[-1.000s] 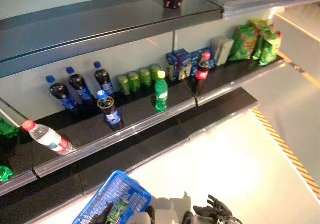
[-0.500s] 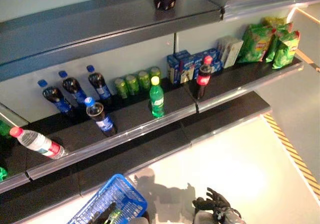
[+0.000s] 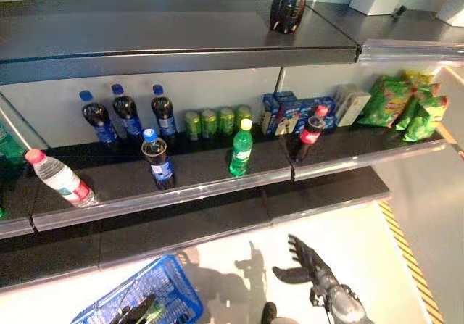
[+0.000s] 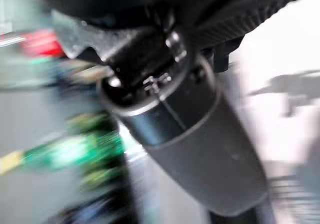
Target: Pick up the drink and place into the basket.
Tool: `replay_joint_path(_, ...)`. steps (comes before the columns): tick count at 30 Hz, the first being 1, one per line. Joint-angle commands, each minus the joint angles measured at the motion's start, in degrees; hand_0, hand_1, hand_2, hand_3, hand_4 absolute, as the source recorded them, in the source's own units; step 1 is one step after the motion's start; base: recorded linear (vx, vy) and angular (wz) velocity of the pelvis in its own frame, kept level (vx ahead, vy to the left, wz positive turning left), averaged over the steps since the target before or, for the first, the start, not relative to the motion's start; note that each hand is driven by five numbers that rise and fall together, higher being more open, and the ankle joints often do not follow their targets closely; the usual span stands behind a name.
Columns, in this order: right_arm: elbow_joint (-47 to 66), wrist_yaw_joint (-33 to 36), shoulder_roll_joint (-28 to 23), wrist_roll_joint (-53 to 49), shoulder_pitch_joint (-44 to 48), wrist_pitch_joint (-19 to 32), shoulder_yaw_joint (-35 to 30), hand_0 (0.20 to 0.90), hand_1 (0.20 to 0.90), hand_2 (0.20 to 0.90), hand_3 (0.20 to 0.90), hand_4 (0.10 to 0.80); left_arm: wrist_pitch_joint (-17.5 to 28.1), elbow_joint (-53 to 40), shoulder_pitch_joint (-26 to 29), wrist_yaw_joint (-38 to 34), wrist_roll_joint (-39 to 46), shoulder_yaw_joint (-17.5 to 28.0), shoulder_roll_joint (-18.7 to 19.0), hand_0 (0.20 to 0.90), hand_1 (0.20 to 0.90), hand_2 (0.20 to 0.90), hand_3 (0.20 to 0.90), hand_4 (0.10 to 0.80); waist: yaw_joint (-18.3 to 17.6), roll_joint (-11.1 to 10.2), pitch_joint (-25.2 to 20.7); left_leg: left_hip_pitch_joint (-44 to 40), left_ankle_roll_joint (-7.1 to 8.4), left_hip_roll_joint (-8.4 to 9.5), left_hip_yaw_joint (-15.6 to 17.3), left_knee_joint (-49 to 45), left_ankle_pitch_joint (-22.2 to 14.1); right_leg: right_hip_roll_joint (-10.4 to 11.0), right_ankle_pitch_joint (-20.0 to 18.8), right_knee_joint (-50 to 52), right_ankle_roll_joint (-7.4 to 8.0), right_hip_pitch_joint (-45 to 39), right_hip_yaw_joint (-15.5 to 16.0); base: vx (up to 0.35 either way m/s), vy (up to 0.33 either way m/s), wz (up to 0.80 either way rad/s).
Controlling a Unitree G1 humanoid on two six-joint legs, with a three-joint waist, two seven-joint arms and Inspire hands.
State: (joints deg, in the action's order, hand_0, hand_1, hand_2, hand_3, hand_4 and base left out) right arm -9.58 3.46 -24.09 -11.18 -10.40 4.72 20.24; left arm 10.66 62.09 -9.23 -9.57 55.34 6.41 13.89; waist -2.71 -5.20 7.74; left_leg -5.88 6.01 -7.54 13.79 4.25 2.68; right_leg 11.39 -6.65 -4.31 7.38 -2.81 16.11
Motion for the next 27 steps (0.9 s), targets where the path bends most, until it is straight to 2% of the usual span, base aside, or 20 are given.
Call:
replay_joint_path(1,12.8,2.6,-8.2,1.1,8.2,7.1,-7.5,0.900,0.900,0.900,0.900,0.800,3.0,-2.9,2.8,3.7,-1.5,0.8,-1.7,0.300,0.300,0.300,0.200,0.100,0.0,2.1,0.4,-3.3,1.14,-4.72,0.7,-4.1,-4.4,2.5,0.4,3.3,4.08,3.8,-3.2,0.000,0.000,0.00)
replay_joint_path(2,13.8,3.0,-8.7,0.7,8.4,7.7,-8.3,0.900,0.900,0.900,0.900,0.800,3.1,-2.8,2.8,3.8,-1.5,0.9,-1.7,0.300,0.300,0.300,0.200,0.100,0.0,2.1,0.4,-3.4,1.09,-4.69,0.8,-4.2,-4.6,2.5,0.4,3.4,4.11,3.8,-3.3,0.000,0.000,0.00)
replay_joint_path(3,17.4,5.5,-10.3,-0.2,9.7,9.5,-11.9,0.900,0.900,0.900,0.900,0.800,3.3,-2.4,2.4,4.5,-1.7,1.5,-2.2,0.300,0.300,0.300,0.200,0.100,-0.2,2.2,0.2,-3.9,0.93,-4.69,1.1,-4.6,-5.3,2.5,0.7,3.6,4.13,3.8,-3.5,0.027,0.017,-0.03)
replay_joint_path(6,22.2,11.3,-12.3,-2.5,12.3,10.1,-18.9,0.900,0.900,0.900,0.900,0.800,3.5,-1.7,2.3,5.2,-2.8,2.2,-3.3,0.300,0.300,0.300,0.200,0.100,-0.1,2.7,-0.2,-4.4,0.70,-4.73,1.3,-5.2,-6.4,2.4,1.7,4.4,3.92,3.7,-3.7,0.055,0.020,-0.13)
replay_joint_path(11,21.8,20.7,-12.5,-4.2,16.0,9.7,-24.5,0.900,0.900,0.900,0.900,0.800,4.0,-1.1,1.8,5.5,-4.6,2.5,-4.0,0.300,0.300,0.300,0.200,0.100,1.2,3.2,-0.7,-4.4,0.79,-4.82,0.8,-6.7,-7.4,2.8,2.8,5.8,3.63,3.1,-2.6,0.086,-0.003,-0.05)
replay_joint_path(15,18.2,26.4,-12.7,-5.1,19.9,7.3,-26.0,0.900,0.900,0.900,0.900,0.800,3.6,-0.7,1.6,5.8,-6.4,2.6,-3.3,0.300,0.300,0.300,0.200,0.100,2.9,3.2,-0.3,-3.2,0.84,-4.54,-0.5,-9.2,-8.0,3.6,3.5,7.8,3.40,3.3,-1.2,0.093,-0.028,0.01)
replay_joint_path(19,16.1,30.4,-12.1,-5.2,23.3,7.8,-26.2,0.900,0.900,0.900,0.900,0.800,2.8,-1.3,2.4,5.2,-6.7,1.8,-2.6,0.300,0.300,0.300,0.200,0.100,3.7,3.3,1.7,0.0,0.79,-4.47,-1.8,-14.6,-9.6,4.6,4.4,11.8,3.21,5.4,-0.4,0.044,-0.029,0.17)
replay_joint_path(24,14.9,33.3,-11.3,-3.9,29.9,8.8,-24.3,0.900,0.900,0.900,0.900,0.800,2.1,-4.4,4.8,3.8,-4.2,-1.4,-1.6,0.300,0.300,0.300,0.200,0.100,3.9,4.1,6.7,7.5,0.21,-4.25,-3.8,-22.5,-11.6,6.2,5.7,18.2,2.89,11.3,-1.8,-0.088,-0.001,0.16)
replay_joint_path(27,11.9,35.7,-11.6,-4.8,37.2,9.9,-22.0,0.900,0.900,0.900,0.900,0.800,2.7,-8.0,7.8,2.9,-0.1,-4.6,-0.5,0.300,0.300,0.300,0.200,0.100,4.4,4.8,11.9,13.6,-0.39,-4.03,-5.5,-26.7,-11.9,7.5,6.1,22.6,2.99,16.8,-3.1,-0.253,0.019,0.18)
